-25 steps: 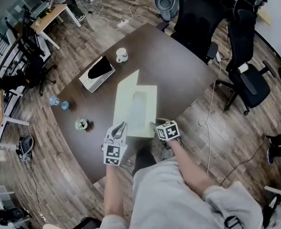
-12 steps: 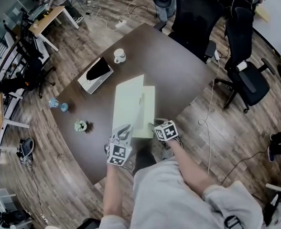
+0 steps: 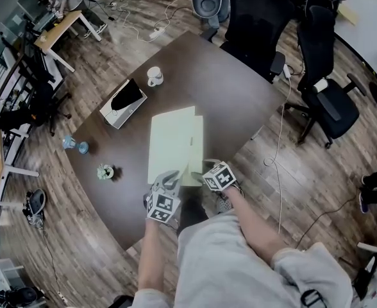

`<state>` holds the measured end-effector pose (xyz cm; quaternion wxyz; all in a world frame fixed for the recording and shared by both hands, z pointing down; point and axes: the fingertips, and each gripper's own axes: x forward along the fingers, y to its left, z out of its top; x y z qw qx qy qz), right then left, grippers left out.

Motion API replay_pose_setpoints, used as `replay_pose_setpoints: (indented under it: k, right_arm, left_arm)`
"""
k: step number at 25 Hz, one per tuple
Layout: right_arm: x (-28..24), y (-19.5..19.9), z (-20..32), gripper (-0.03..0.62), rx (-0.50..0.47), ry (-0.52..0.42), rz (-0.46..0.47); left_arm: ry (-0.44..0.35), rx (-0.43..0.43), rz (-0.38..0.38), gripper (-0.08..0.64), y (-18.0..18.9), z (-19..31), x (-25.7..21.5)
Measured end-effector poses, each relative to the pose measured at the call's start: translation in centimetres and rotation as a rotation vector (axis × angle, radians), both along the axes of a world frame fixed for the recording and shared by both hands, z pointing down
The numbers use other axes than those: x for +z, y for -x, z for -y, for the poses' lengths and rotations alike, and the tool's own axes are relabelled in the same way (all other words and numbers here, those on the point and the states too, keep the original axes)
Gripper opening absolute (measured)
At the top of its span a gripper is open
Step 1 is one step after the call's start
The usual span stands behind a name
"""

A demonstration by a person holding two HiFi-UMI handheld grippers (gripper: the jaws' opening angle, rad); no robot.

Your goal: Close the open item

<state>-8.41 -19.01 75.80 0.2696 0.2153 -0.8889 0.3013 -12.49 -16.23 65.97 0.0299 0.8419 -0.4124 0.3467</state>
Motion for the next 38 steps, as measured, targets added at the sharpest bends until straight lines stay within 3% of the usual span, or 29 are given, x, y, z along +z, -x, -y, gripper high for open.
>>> replay_pose_setpoints:
  k: [6, 18, 38]
  right_arm:
    - [0.0, 0.3, -0.7, 0.330, -0.071, -0.006, 0.017]
    - [-0.3, 0.1, -2.8, 0.357, -0.211, -0.022, 0.058]
    - [0.0, 0.4, -4.2, 0.411, -0.271, -0.075, 0.027]
  left_arm:
    - [0.036, 0.033, 0.035, 0.018, -0.7, -0.3, 1.5]
    - [0.117, 0.147, 0.180, 0.023, -2.2, -1.5, 5.2]
    - [0.201, 0.198, 0.219, 0.035, -2.6, -2.4, 8.0]
